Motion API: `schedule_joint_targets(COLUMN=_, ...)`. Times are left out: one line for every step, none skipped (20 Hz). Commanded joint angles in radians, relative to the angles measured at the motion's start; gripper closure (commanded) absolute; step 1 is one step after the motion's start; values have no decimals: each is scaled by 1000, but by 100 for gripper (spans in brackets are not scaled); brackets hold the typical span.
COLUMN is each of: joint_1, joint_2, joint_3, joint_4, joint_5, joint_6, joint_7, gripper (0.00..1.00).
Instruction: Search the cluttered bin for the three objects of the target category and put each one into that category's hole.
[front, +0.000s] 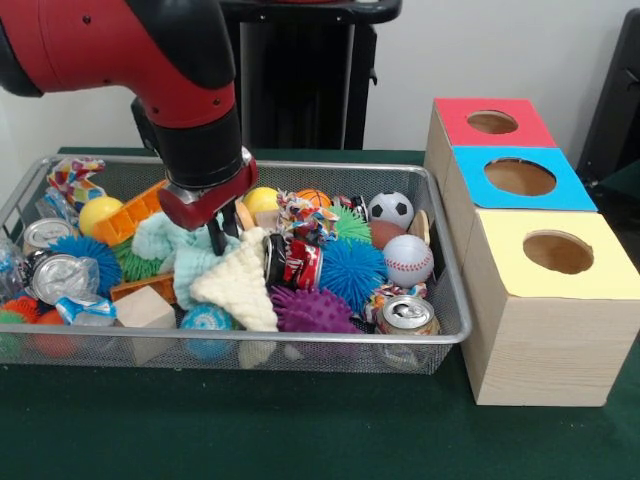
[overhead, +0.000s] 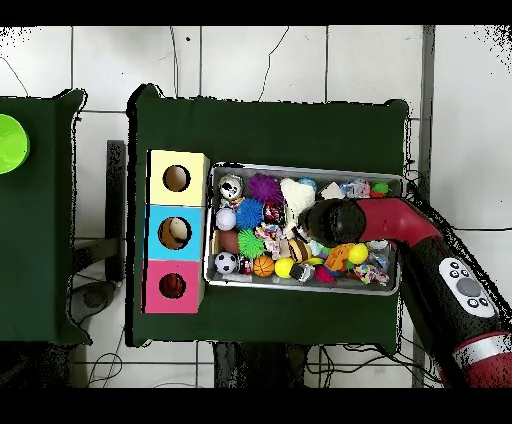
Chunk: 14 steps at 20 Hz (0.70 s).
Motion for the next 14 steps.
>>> schedule_joint_targets(joint_1=50, joint_2=-35, joint_3=21, joint_4=59, joint_5=-68, joint_6=-24, joint_7=-111, gripper=100)
schedule_joint_targets(joint_1=56, joint_2=-41, joint_3=21, joint_4=65, joint_5=-67, joint_6=-24, joint_7=-101, gripper=100)
schedule_joint_targets(joint_1=60, joint_2=-58, joint_3=23, joint_4=83, joint_5=-60, joint_6=-26, joint_7=-85, gripper=100)
schedule_joint_targets(joint_1=65, joint_2=-75, joint_3=24, joint_4=101, joint_5=-53, joint_6=-29, joint_7=-68, gripper=100)
schedule_joint_targets(joint_1=69, joint_2=-115, joint_3=34, joint_4=142, joint_5=-30, joint_6=-32, joint_7=-37, gripper=100)
schedule_joint_targets(joint_1=71, joint_2=-144, joint_3=44, joint_4=169, joint_5=-9, joint_6=-30, joint_7=-21, gripper=100)
schedule_joint_targets(joint_1=70, joint_2=-183, joint_3=63, joint_4=206, joint_5=22, joint_6=-30, joint_7=-1, gripper=100)
schedule_joint_targets(joint_1=69, joint_2=-221, joint_3=81, joint_4=244, joint_5=53, joint_6=-30, joint_7=19, gripper=100)
schedule_joint_targets(joint_1=68, joint_2=-263, joint_3=104, joint_4=283, joint_5=104, joint_6=-30, joint_7=59, gripper=100)
schedule_joint_targets(joint_1=70, joint_2=-283, joint_3=114, joint_4=298, joint_5=133, joint_6=-26, joint_7=79, gripper=100)
schedule_joint_targets(joint_1=77, joint_2=-317, joint_3=125, joint_4=322, joint_5=171, joint_6=-20, joint_7=108, gripper=100)
schedule_joint_targets(joint_1=82, joint_2=-335, joint_3=129, joint_4=332, joint_5=191, joint_6=-16, joint_7=114, gripper=100)
schedule_joint_targets(joint_1=94, joint_2=-360, joint_3=132, joint_4=346, joint_5=213, joint_6=-6, joint_7=125, gripper=100)
schedule_joint_targets(joint_1=103, joint_2=-375, joint_3=131, joint_4=356, joint_5=229, joint_6=-3, joint_7=130, gripper=100)
